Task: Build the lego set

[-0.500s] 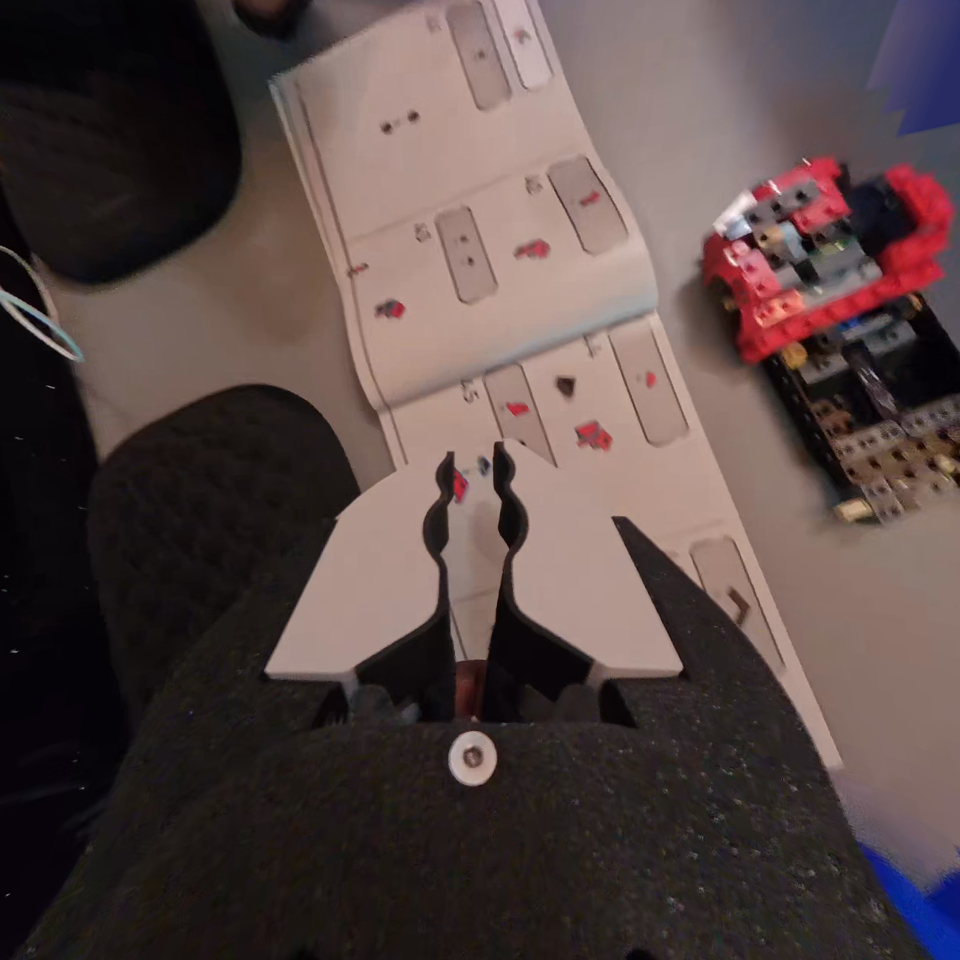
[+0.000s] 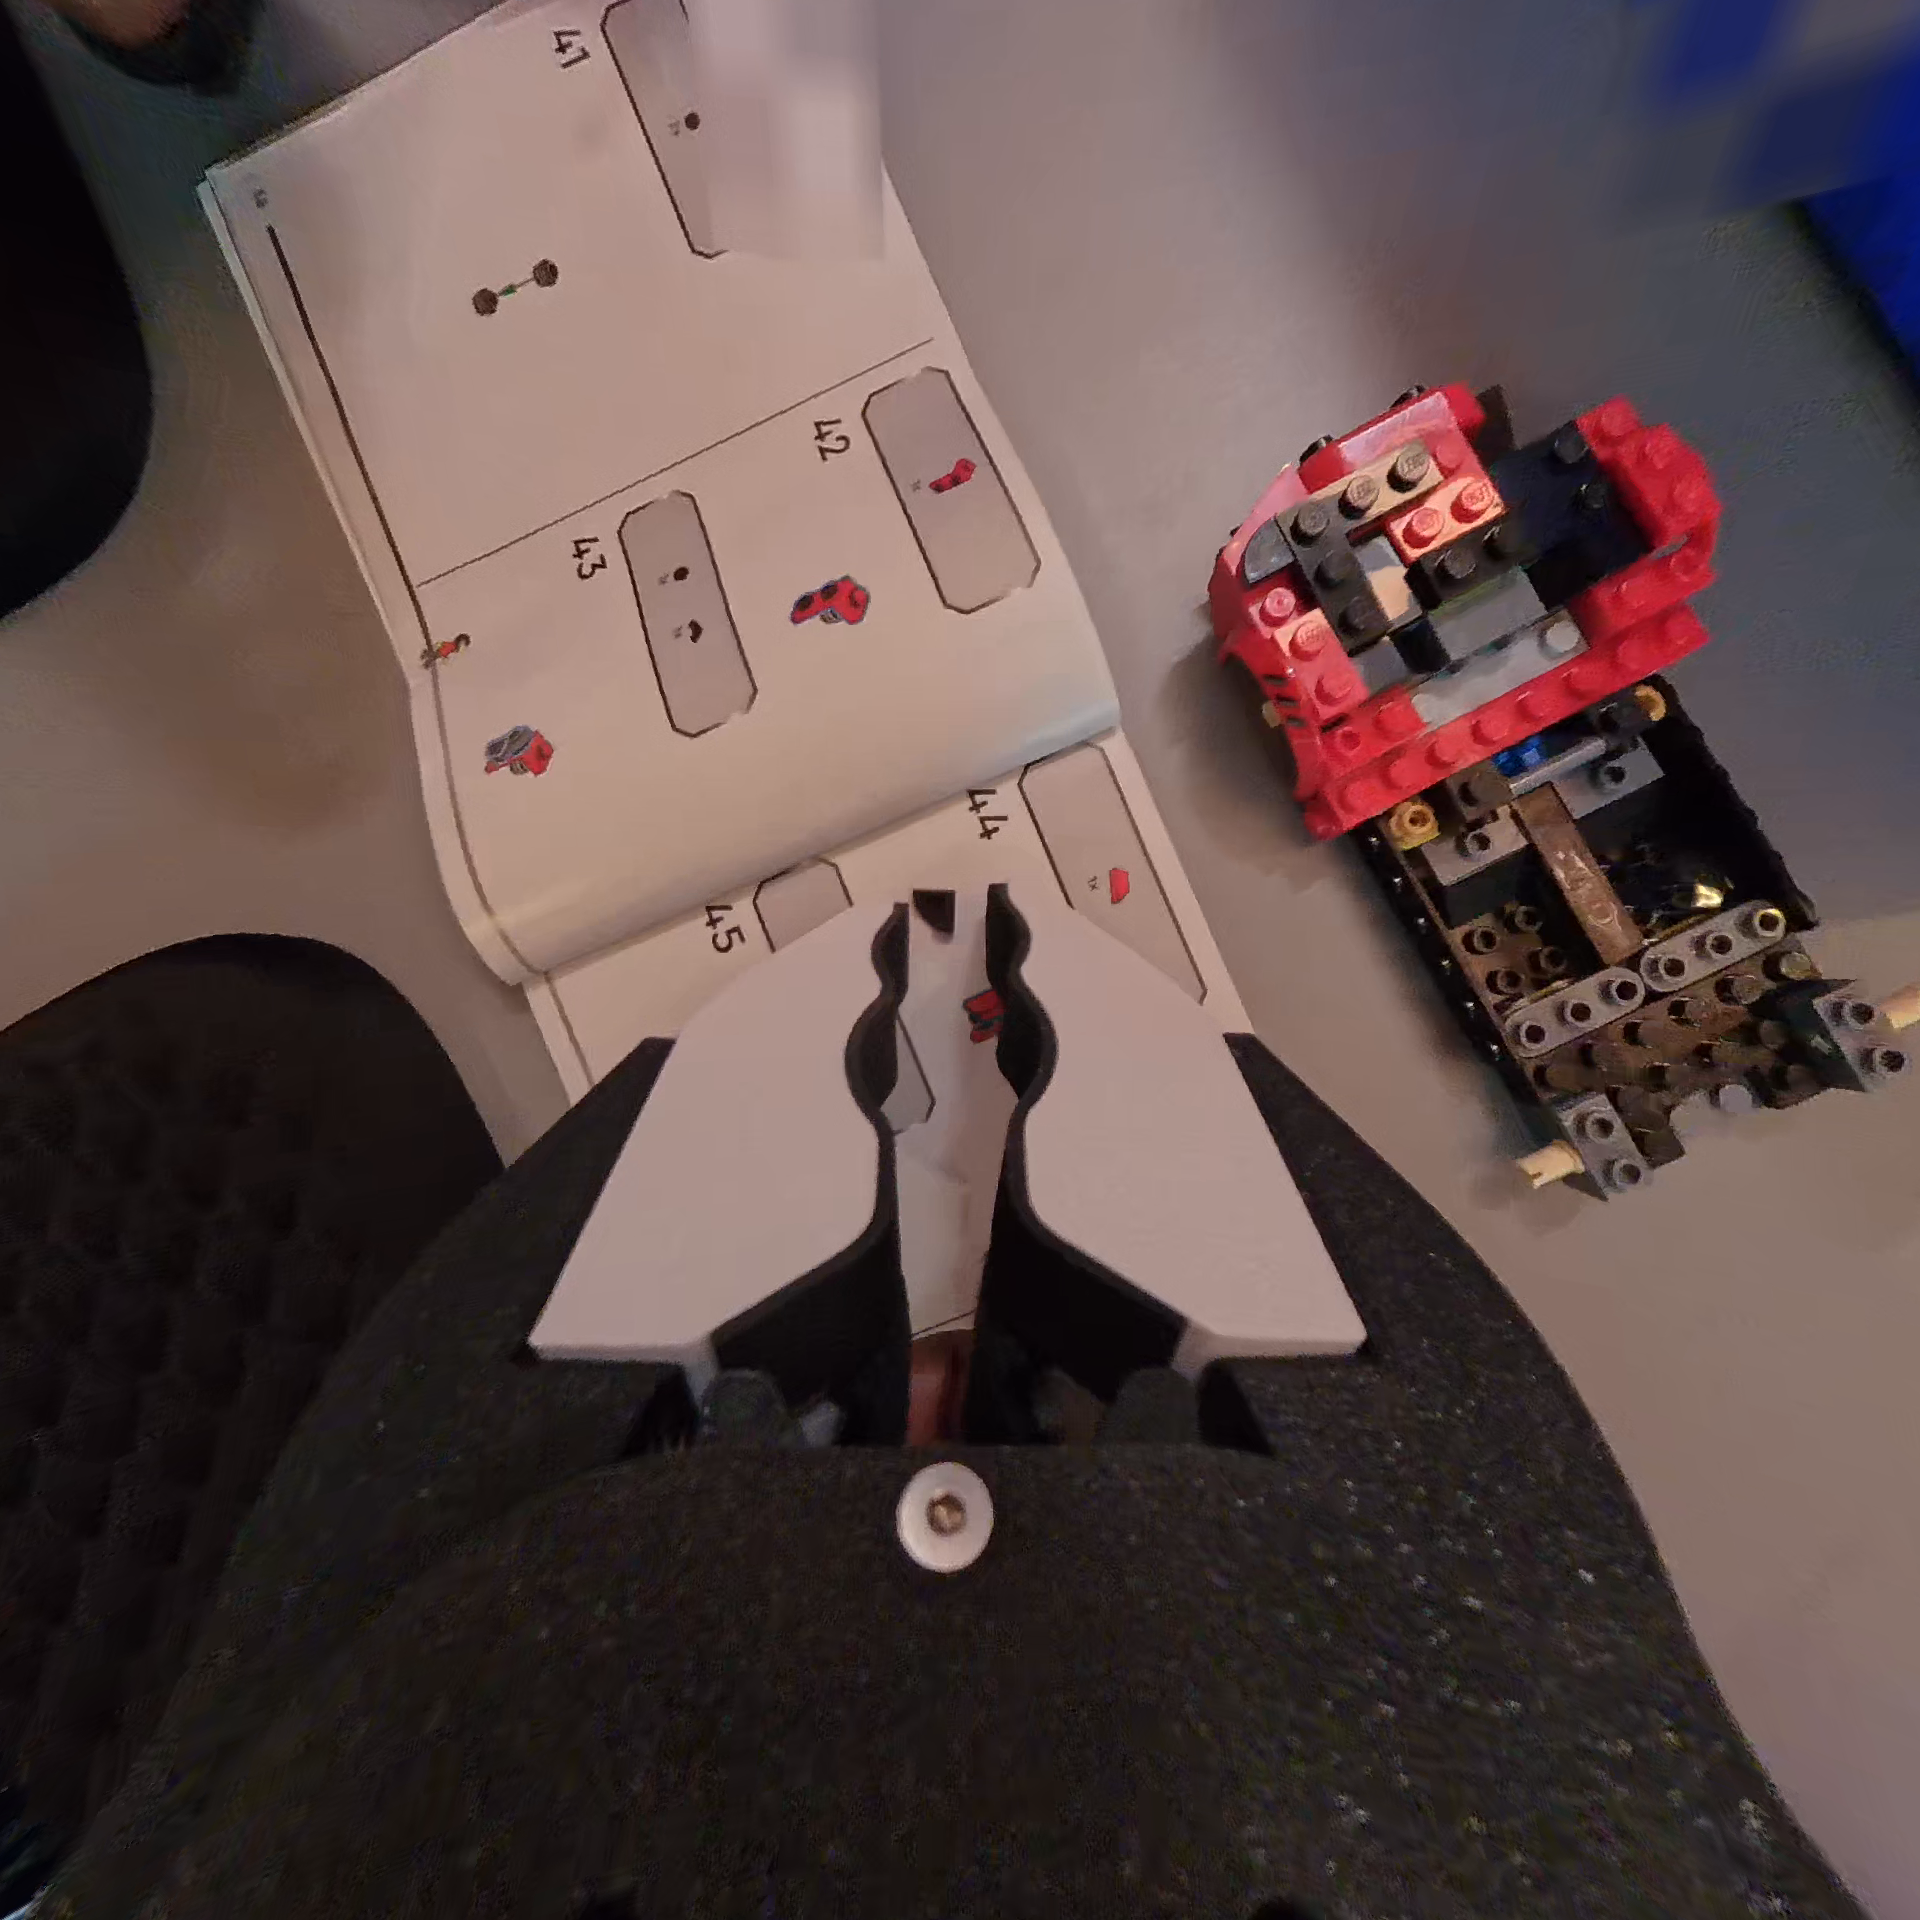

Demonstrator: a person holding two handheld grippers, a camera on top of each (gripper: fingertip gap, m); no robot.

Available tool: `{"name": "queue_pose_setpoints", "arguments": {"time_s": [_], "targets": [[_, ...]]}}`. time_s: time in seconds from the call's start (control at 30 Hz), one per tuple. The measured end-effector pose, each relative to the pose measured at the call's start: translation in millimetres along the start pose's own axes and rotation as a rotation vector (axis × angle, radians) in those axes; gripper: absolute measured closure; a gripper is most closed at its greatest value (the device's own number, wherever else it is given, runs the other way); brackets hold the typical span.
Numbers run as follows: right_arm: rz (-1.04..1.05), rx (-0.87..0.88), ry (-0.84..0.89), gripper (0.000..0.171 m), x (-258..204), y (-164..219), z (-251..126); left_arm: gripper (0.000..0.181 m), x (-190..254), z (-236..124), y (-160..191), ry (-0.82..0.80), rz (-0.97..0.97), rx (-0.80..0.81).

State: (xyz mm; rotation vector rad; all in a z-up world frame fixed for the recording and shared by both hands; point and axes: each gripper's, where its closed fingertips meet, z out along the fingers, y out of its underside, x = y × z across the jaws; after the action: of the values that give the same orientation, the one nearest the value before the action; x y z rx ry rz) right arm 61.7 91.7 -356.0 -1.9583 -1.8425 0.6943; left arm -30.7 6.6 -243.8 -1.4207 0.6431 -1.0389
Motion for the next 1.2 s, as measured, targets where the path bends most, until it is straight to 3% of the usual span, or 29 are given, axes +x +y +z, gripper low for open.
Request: {"name": "queue_pose_setpoints", "arguments": {"time_s": [0.33, 0.53, 0.7, 0.9, 1.2], "targets": [[-0.067, 0.093, -0.015, 0.164, -4.2, -4.6, -5.7, 0.174, 1.5, 1.7, 4.0, 0.005, 0.005, -0.024], [-0.335, 0.207, 0.223, 0.161, -15.0, -18.0, -48.4, 0.174, 1.2, 2.1, 4.4, 0.005, 0.004, -0.025], [-0.244, 0.218, 0.152, 0.153, -19.2, -0.2, -47.7, 0.174, 1.3, 2.8, 5.8, 0.001, 0.012, -0.034], [-0.208, 0.231, 0.092, 0.161, -24.3, 6.0, -48.2, 0.174, -2.1, 1.4, 4.8, -0.015, 0.009, -0.027], [-0.119, 0.182, -0.028, 0.159, -22.1, -2.1, -4.5, 0.174, -0.9, 2.5, 7.0, -0.005, 0.005, -0.040]]}}
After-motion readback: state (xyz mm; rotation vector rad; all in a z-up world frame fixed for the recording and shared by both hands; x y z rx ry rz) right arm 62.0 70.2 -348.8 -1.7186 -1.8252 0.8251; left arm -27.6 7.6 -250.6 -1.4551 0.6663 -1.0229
